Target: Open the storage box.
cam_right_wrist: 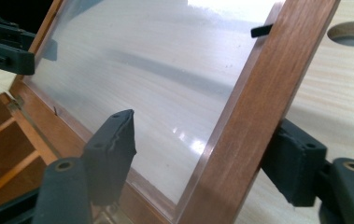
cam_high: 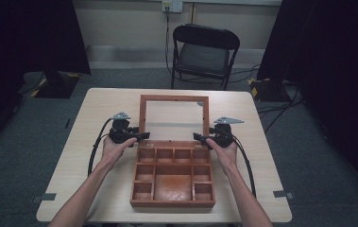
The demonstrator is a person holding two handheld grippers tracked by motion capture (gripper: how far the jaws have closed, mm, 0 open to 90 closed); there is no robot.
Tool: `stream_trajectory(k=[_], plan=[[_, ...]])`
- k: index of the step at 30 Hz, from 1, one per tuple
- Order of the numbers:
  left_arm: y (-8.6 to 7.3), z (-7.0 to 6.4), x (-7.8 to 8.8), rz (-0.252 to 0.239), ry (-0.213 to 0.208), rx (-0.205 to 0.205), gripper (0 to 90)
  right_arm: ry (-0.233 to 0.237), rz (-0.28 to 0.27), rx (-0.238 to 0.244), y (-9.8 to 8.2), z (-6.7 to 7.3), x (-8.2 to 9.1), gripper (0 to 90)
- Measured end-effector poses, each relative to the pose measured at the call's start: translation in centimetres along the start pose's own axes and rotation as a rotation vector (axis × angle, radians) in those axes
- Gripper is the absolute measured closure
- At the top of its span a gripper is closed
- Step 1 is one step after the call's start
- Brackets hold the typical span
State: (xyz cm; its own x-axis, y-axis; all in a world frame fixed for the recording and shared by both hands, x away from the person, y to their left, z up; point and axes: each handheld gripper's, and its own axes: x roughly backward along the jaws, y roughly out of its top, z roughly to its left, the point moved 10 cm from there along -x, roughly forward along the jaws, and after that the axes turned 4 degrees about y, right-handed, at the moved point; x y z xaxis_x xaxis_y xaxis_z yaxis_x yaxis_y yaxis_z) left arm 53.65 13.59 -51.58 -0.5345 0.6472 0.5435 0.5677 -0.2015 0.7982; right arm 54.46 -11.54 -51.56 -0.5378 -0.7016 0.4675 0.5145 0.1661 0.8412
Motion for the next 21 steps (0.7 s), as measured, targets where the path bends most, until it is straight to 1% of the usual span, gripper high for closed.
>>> stream_trajectory(k=[4, 5, 9, 12, 15, 17, 18, 19, 20, 21], plan=[[-0.5, 0.3, -0.1, 0.020, 0.011, -0.006, 41.3, -0.017, 0.009, -0.017, -0.4, -0.3, -0.4, 24.0], [-0.6, 0.3, -0.2, 0.021, 0.013, -0.001, 40.9, -0.017, 0.014, -0.021, -0.5, -0.3, -0.4, 23.2], [-0.7, 0.3, -0.2, 0.023, 0.000, 0.012, 39.7, -0.020, 0.019, -0.025, -0.7, -0.4, -0.6, 22.0], [-0.9, 0.4, -0.3, 0.027, 0.001, 0.016, 38.8, -0.019, 0.028, -0.027, -0.8, -0.4, -0.7, 20.7], [-1.2, 0.6, -0.3, 0.039, -0.003, 0.034, 37.3, -0.024, 0.036, -0.032, -1.0, -0.5, -0.7, 18.4], [-1.4, 0.8, -0.4, 0.045, -0.019, 0.060, 36.1, -0.034, 0.046, -0.039, -1.2, -0.6, -0.8, 17.1], [-1.5, 0.9, -0.5, 0.038, -0.023, 0.072, 36.1, -0.026, 0.051, -0.049, -1.3, -0.6, -0.8, 17.1], [-1.5, 0.9, -0.5, 0.041, -0.034, 0.079, 36.0, -0.022, 0.053, -0.055, -1.4, -0.7, -0.8, 17.0], [-1.6, 1.0, -0.6, 0.045, -0.035, 0.083, 35.5, -0.018, 0.054, -0.059, -1.5, -0.7, -0.8, 17.0], [-1.6, 1.1, -0.6, 0.042, -0.027, 0.090, 34.5, -0.014, 0.057, -0.069, -1.5, -0.7, -0.9, 16.9]])
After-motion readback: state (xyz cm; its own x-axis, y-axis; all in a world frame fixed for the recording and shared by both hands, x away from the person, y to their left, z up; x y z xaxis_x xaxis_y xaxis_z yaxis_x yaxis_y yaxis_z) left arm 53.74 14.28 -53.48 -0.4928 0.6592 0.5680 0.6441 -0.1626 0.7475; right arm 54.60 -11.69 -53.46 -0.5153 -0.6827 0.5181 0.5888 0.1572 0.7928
